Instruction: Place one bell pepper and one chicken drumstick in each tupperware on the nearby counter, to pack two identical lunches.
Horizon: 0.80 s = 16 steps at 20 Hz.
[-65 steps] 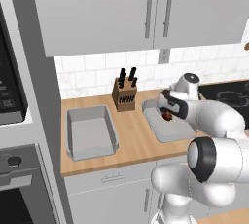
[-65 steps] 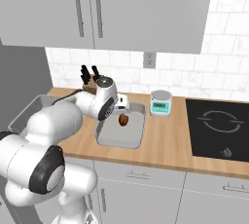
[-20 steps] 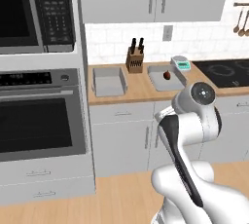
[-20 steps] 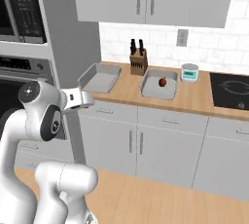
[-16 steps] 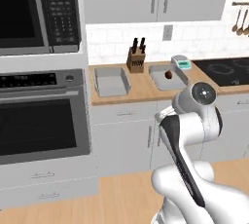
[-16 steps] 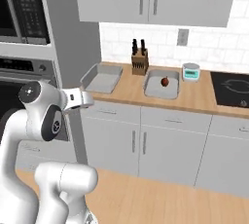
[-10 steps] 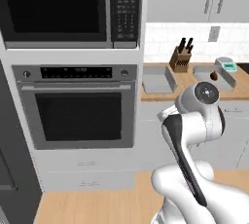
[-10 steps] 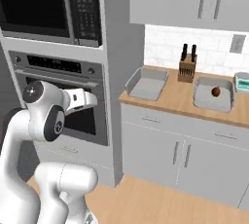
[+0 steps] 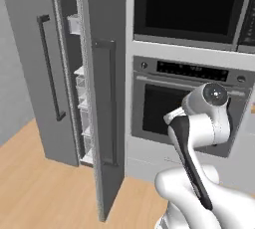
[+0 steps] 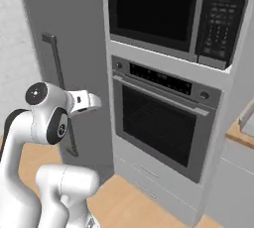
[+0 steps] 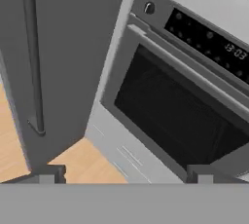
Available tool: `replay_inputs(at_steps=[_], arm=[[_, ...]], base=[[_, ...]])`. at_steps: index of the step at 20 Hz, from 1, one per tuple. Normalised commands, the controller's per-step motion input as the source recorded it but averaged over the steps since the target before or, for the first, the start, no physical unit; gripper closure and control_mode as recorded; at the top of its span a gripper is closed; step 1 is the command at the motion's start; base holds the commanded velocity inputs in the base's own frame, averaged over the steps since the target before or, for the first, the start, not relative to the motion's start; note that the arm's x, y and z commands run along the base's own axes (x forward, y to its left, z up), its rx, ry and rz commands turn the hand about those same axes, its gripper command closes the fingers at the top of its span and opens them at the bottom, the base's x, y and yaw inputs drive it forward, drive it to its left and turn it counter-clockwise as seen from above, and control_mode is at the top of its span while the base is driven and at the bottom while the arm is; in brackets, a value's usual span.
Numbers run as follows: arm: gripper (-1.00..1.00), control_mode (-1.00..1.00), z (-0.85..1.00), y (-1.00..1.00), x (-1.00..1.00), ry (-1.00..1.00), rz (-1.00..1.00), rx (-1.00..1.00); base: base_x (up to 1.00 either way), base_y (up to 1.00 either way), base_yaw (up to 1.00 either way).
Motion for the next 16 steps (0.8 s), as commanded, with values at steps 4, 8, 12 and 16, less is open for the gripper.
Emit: replay_inputs(at_steps=[4, 8, 12, 16], arm=[[-1.00, 1.00, 0.00, 0.00, 0.00, 0.00, 0.00, 0.00], [-1.00, 1.00, 0.00, 0.00, 0.00, 0.00, 0.00, 0.00], [-1.00, 1.00, 0.00, 0.00, 0.00, 0.00, 0.00, 0.00], [-1.00, 1.00, 0.00, 0.00, 0.00, 0.00, 0.00, 0.00]], base=[[0.00, 1.00, 0.45], [0.05, 1.00, 0.33], [0.47, 1.00, 0.09], [0.88, 1.00, -0.10]])
